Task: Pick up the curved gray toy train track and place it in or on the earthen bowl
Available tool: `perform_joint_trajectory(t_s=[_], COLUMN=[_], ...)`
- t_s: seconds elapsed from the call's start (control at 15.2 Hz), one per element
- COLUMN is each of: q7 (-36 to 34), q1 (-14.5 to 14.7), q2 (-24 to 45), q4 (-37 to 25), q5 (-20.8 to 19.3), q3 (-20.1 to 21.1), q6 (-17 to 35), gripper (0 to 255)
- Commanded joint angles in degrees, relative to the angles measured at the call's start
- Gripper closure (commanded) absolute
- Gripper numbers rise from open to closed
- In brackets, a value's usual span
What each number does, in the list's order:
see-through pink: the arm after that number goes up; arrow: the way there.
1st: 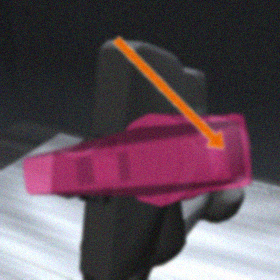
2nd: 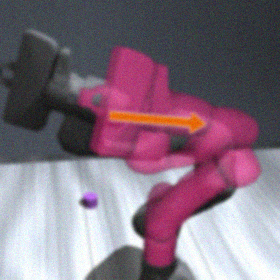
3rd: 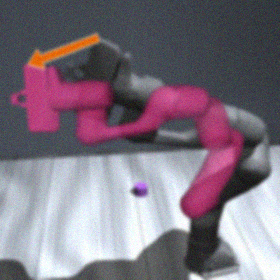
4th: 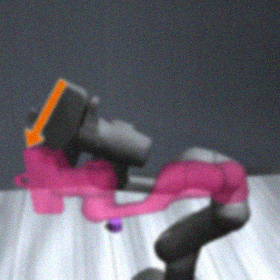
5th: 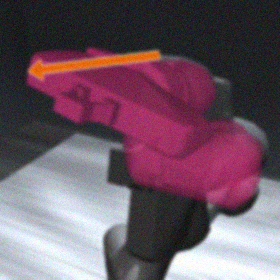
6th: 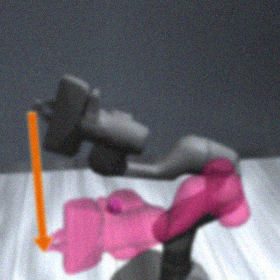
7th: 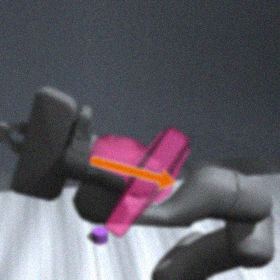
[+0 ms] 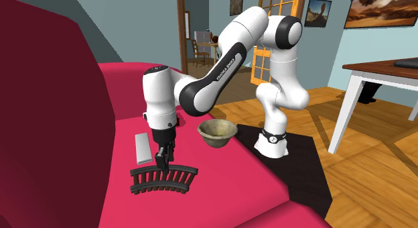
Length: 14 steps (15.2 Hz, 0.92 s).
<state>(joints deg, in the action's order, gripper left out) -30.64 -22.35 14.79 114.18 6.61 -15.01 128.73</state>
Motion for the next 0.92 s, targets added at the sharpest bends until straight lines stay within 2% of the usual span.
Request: perform_joint_trajectory(t_s=[0.0, 0.53, 0.86], q7=[0.00, 0.00, -0.61], q1=[0.00, 0.00, 0.19], q2=[0.00, 0.00, -1.99], q4=[0.00, 0.00, -1.45], q5=[0.00, 0.00, -0.83], q3=[0.00, 0.00, -0.25], q6=[0.00, 0.01, -3.35], gripper=[255, 255, 255])
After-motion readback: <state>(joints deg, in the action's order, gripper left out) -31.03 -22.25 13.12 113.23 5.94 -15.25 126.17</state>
